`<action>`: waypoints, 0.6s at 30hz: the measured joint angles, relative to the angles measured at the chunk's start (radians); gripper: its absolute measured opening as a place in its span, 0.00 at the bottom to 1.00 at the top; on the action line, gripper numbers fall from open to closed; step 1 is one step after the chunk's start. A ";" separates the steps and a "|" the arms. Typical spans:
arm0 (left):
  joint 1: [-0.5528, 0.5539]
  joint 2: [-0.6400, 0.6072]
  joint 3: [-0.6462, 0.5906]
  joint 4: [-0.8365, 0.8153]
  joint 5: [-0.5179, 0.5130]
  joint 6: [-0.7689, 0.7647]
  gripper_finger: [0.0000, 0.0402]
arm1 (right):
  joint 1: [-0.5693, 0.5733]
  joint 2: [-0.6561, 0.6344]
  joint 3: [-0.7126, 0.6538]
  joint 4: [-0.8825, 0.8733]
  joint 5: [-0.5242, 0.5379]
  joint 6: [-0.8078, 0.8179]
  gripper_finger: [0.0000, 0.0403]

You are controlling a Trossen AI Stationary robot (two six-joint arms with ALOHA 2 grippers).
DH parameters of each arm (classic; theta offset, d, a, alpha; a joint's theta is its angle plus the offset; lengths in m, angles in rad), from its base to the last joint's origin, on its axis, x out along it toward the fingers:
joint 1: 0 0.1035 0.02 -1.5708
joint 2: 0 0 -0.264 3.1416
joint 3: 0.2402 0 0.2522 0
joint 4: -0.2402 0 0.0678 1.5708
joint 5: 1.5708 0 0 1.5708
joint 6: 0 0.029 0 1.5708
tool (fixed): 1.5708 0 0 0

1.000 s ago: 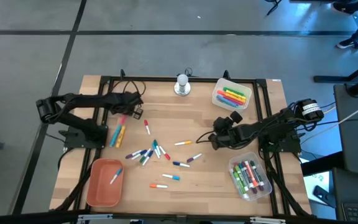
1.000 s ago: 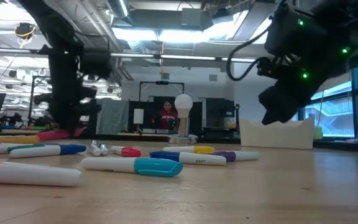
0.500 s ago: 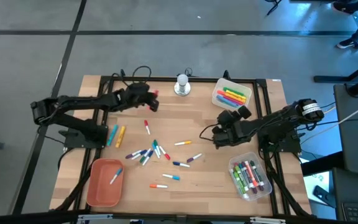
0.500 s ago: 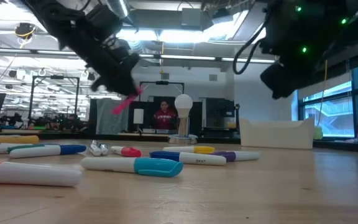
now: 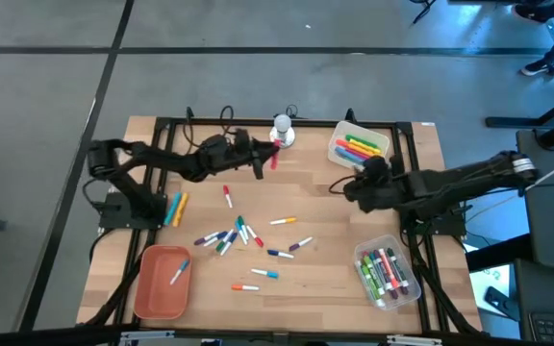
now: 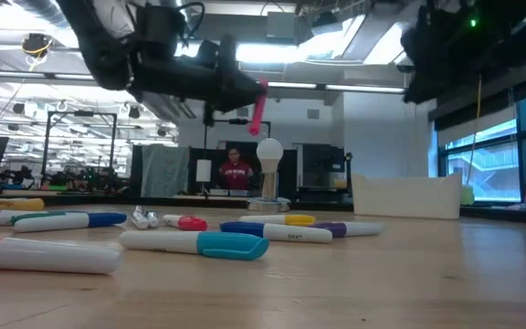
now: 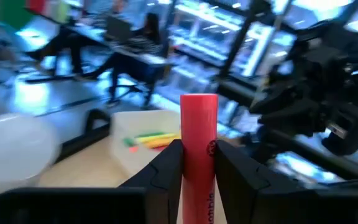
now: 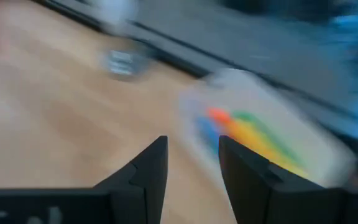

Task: Pick & Place Markers
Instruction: Put the large orange highlighter pen into the white bin

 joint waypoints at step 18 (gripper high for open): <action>-0.175 0.132 0.151 0.151 0.144 0.004 0.21 | -0.181 -0.013 -0.315 1.144 -0.567 -0.523 0.65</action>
